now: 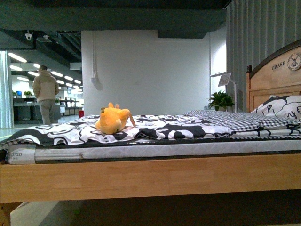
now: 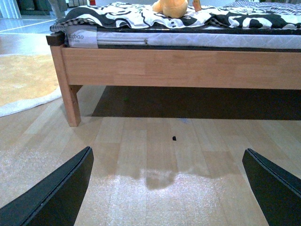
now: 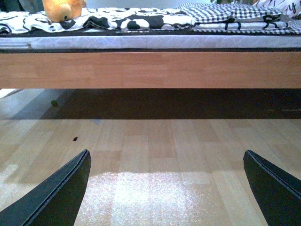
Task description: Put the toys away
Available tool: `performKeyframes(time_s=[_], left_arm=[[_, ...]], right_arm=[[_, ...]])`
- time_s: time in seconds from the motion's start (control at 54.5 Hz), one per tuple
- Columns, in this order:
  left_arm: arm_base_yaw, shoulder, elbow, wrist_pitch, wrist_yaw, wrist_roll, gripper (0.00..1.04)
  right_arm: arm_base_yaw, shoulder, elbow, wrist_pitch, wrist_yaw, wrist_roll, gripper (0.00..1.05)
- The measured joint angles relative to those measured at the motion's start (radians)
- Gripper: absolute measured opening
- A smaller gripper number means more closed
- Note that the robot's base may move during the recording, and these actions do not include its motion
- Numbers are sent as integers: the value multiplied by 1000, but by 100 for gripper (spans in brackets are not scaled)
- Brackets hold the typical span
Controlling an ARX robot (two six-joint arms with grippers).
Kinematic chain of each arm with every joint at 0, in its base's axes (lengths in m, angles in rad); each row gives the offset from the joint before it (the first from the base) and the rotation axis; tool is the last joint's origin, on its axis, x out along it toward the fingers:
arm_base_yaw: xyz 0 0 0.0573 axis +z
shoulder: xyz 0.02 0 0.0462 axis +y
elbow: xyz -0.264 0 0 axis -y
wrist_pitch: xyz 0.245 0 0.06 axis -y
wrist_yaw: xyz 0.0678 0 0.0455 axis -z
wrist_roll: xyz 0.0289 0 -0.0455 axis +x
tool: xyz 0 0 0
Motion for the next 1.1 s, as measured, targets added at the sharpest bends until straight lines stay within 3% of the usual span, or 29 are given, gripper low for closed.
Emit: performKeyframes(time_s=[1.1], left_arm=[[0, 0, 0, 0, 0, 0, 98]], right_arm=[[0, 0, 0, 0, 0, 0, 98]])
